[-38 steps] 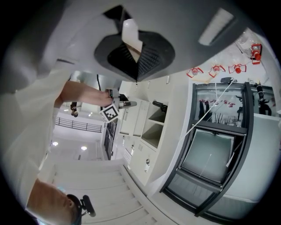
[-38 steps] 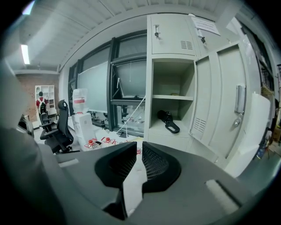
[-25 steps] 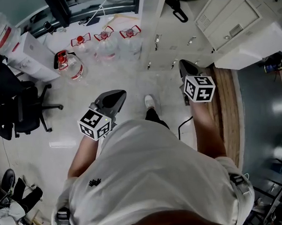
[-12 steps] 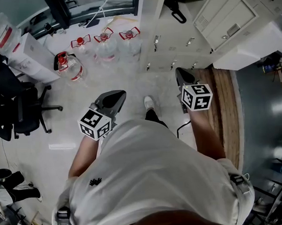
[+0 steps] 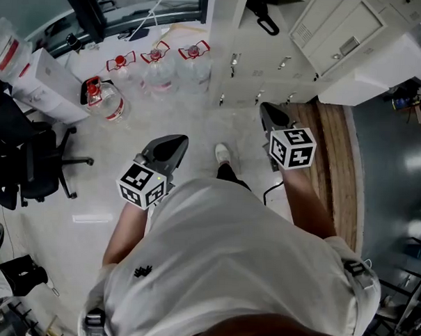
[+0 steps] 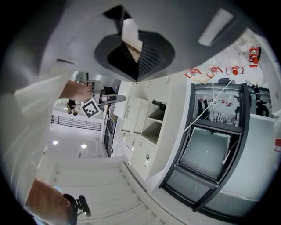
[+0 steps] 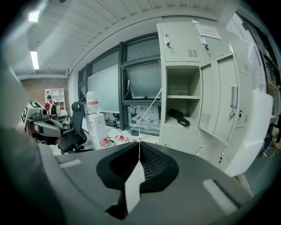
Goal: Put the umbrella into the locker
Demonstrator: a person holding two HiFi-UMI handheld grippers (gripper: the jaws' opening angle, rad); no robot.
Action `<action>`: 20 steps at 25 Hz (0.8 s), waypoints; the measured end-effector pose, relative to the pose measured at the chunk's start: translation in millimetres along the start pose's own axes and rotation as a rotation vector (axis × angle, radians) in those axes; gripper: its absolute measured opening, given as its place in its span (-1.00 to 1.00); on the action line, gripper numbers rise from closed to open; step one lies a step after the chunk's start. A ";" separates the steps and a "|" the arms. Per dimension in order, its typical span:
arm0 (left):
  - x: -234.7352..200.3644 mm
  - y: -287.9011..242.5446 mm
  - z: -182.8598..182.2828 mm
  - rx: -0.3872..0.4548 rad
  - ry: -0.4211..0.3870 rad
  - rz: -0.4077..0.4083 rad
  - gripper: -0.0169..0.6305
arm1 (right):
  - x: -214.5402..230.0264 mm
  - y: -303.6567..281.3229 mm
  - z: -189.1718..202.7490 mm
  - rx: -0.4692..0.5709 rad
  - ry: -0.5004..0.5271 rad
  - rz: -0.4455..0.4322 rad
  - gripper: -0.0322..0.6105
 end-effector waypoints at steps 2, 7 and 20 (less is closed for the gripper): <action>-0.5 -0.1 0.4 -0.001 0.000 0.000 -0.78 | -1.2 0.2 -0.5 0.001 0.003 0.000 -0.88; -0.8 -0.7 1.8 -0.003 -0.007 0.001 -0.78 | -2.6 1.6 -0.7 0.001 0.018 0.010 -0.88; 9.2 10.1 -14.6 0.050 -0.005 0.043 -0.78 | -6.6 13.9 -10.8 0.030 0.028 0.001 -0.88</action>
Point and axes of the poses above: the fingertips, and each gripper's own axes: y backward along the fingers, x to its right, z out of its underside, the point moved 10 cm from there along y, backward along the fingers, and after that the axes turned 12 degrees about y, right-handed, at the moved point
